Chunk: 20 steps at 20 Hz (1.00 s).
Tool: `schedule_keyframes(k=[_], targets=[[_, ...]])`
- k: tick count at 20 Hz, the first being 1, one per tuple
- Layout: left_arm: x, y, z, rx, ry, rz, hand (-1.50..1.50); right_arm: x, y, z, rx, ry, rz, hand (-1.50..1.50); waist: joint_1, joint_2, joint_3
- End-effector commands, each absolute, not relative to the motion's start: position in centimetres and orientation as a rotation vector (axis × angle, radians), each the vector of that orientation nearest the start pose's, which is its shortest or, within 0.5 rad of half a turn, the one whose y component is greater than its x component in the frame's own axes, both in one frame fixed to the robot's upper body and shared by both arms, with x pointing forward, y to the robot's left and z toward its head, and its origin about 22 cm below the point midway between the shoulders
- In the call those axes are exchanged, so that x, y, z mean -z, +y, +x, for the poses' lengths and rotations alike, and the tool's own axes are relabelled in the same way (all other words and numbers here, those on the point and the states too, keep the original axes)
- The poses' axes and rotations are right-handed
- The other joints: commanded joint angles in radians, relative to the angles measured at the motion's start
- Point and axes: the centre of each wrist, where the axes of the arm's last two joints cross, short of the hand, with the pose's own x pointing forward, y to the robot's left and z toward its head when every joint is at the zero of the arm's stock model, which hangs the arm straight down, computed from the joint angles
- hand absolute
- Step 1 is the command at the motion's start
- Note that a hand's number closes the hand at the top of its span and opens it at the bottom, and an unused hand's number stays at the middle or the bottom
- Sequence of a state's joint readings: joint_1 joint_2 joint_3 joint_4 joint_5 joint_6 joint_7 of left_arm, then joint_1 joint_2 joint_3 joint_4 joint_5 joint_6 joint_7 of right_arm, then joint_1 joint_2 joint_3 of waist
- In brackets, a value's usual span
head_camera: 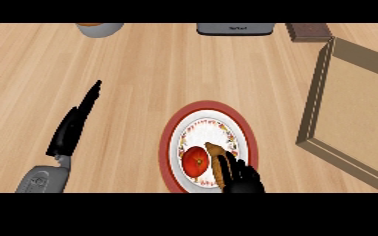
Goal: Pick the croissant from the plate and place it in the cardboard box
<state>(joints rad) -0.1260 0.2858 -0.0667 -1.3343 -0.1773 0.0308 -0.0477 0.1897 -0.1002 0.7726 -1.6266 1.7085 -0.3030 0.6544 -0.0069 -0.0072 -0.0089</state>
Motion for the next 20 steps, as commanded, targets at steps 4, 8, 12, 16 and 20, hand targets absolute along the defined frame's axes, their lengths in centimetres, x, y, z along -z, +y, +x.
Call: schedule_keyframes(k=[4,8,12,16,20], targets=[[1.2,28.7,27.5,0.414,-1.477,0.324,0.0,0.4,-9.0,15.2,-0.963,-1.59,-1.564,1.5,-0.005,0.004,0.008],[0.5,27.5,27.6,0.422,-1.477,0.294,0.0,-1.6,-11.3,21.5,-0.974,-1.235,-1.321,1.5,0.032,0.018,0.009],[0.5,28.9,27.6,0.448,-1.485,0.305,0.0,-4.3,-12.7,24.0,-0.973,-1.076,-1.23,1.5,0.036,0.02,0.008],[1.3,28.9,27.5,0.423,-1.475,0.329,0.0,-6.9,-12.7,24.6,-0.924,-1.086,-1.334,1.5,0.021,0.013,0.006],[0.5,28.1,28.5,0.404,-1.461,0.322,0.0,-8.8,-12.4,24.7,-0.864,-1.084,-1.444,1.5,0.0,0.008,0.007]])
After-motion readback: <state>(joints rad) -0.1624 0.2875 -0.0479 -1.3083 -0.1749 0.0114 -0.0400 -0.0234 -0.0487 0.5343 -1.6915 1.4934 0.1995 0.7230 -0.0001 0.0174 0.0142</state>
